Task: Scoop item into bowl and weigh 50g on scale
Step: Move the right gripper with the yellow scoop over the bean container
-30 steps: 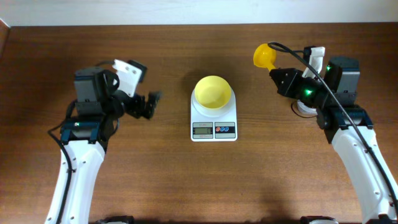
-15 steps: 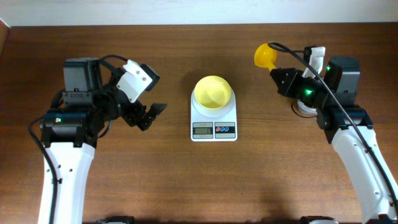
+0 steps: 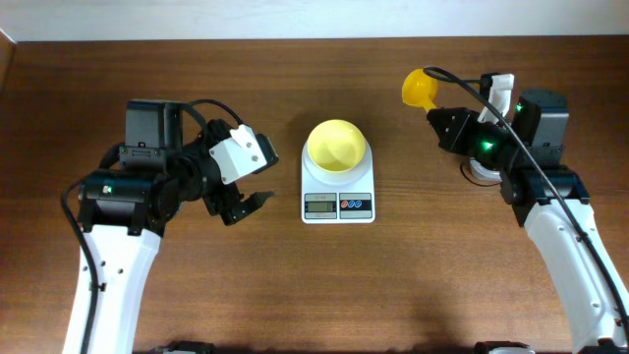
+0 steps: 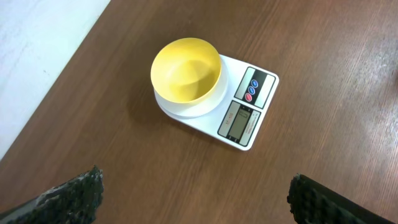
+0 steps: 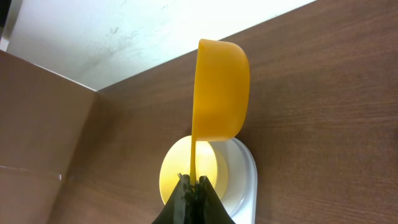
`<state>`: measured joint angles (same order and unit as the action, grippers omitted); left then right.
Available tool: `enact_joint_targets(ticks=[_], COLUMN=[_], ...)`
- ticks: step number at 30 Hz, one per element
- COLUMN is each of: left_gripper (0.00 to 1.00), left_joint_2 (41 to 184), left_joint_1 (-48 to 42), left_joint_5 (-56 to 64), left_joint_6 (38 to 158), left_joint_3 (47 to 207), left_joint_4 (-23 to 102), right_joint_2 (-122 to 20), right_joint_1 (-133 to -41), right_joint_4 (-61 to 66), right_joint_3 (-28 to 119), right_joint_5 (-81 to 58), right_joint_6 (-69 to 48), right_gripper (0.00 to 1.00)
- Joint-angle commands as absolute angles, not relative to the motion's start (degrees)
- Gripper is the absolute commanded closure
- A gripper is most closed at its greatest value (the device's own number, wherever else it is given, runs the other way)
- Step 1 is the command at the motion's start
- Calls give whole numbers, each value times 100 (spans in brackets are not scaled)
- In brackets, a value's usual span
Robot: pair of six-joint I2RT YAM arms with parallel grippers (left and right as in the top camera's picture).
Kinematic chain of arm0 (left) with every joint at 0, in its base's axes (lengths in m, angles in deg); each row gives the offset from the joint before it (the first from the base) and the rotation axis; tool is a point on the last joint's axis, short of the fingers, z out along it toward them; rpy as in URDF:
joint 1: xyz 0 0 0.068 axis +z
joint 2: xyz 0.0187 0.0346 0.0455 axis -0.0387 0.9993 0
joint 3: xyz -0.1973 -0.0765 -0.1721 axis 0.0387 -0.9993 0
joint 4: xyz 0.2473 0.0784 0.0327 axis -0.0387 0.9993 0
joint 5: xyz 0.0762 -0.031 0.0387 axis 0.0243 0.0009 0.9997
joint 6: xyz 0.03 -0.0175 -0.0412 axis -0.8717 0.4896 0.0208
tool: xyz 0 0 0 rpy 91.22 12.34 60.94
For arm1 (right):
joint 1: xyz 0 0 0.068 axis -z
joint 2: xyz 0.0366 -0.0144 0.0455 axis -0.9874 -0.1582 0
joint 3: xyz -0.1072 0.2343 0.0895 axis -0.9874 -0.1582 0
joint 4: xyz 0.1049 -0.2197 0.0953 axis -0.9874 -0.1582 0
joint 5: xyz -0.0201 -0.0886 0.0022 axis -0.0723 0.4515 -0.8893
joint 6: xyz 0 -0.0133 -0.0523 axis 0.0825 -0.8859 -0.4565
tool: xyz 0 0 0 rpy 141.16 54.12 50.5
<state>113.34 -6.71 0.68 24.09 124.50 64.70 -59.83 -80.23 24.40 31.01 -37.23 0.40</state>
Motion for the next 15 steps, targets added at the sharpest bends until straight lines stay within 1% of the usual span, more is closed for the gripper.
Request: enact_joint_targets(ticks=[1,10,15], left_gripper=[1,1,1], left_joint_2=[11299,11299,11299], left_joint_1=[-684,-684,-684], left_joint_5=[68,94,70], left_joint_6=[2629,2623,2675], left_joint_3=[12537,12537,12537], left_joint_4=[6455,6457,6396], right_joint_2=[-5939,-5939,-5939], right_joint_1=[-8008,-8012,-8012], right_joint_4=[2442,2142,2184], right_joint_3=[3166,3166,3166], right_joint_5=[-3717,-3868,-3874], right_joint_6=[-41,-19,70], right_gripper=[96,96,96])
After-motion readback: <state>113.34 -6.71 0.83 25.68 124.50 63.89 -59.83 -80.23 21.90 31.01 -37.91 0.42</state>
